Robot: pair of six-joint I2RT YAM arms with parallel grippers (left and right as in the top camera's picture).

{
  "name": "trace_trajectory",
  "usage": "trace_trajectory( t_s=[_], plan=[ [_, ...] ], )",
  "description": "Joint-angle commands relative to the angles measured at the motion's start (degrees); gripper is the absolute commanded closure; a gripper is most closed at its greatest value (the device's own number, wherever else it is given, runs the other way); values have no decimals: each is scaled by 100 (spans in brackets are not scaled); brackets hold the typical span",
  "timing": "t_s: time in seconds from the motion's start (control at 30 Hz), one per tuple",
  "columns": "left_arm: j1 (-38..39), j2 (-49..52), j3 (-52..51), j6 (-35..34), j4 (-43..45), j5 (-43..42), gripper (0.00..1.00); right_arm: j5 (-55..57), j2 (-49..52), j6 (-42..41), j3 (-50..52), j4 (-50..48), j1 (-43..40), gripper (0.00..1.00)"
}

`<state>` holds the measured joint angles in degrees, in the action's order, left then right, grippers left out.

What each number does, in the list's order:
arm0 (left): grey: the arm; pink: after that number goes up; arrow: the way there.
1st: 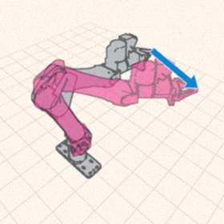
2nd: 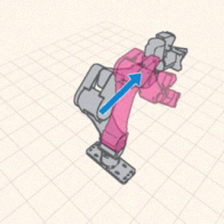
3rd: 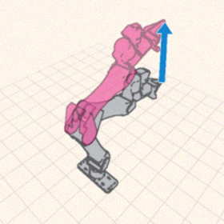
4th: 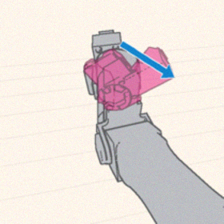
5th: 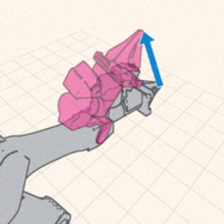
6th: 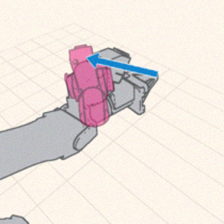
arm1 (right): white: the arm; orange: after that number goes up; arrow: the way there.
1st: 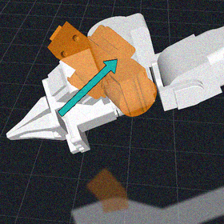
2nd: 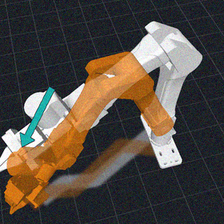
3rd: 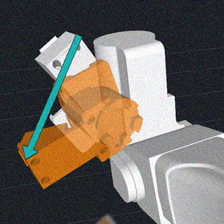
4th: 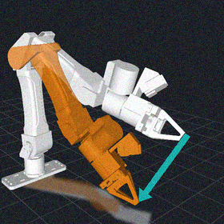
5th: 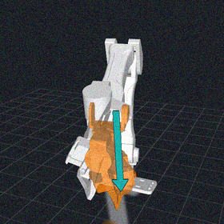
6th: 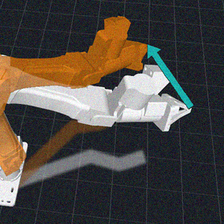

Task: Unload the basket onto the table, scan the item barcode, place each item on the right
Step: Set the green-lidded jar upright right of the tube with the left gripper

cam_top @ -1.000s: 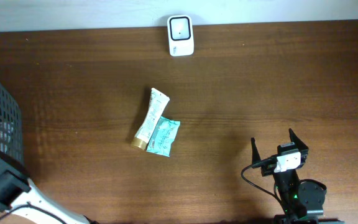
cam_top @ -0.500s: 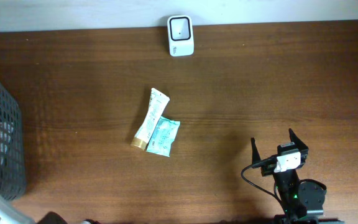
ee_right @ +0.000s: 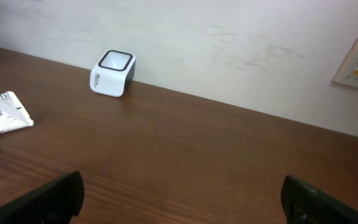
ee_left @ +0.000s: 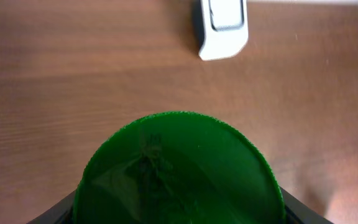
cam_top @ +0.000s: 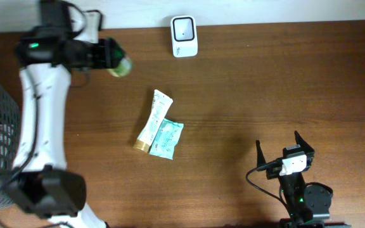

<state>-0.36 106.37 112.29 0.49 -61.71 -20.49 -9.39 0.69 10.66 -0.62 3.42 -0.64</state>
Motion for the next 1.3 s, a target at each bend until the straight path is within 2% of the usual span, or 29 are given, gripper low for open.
trace_trajectory(
  t_s=[0.0,0.3,0.43,0.57,0.67,0.73,0.77,0.8,0.93,1.03,1.13,1.2,1.27],
  plan=[
    [739,590,24,125,149,-7,43,-52,-33,-39,31,26,37,2],
    [2625,1836,24,57,1054,2,41,-52,-33,-39,31,26,37,2],
    [3386,2306,24,-118,1419,778,42,-52,-33,-39,31,26,37,2],
    [3816,2734,24,-155,1799,986,41,-52,-33,-39,31,26,37,2],
    [3950,2811,24,-264,1847,1346,36,-52,-33,-39,31,26,37,2],
    [3958,2811,26,-264,1886,1340,18,-52,-33,-42,31,26,37,2],
    [3958,2806,59,-262,1882,1292,4,-52,-33,-39,31,26,37,2],
    [3956,2798,111,-262,1849,1281,1,-52,-33,-39,31,26,37,2],
    [3910,2564,798,-212,1397,1331,1,-52,-33,-42,31,26,37,1],
    [3582,2096,1510,-199,955,1453,1,-52,-33,-42,31,26,37,2],
    [2983,1554,2243,-149,210,1453,1,-52,-33,-39,31,26,37,1],
    [2076,920,2859,-87,-704,1458,1,-52,-33,-39,31,26,37,2],
    [1386,466,3012,-90,-1075,1510,1,-52,-33,-39,31,26,37,2]
  ],
)
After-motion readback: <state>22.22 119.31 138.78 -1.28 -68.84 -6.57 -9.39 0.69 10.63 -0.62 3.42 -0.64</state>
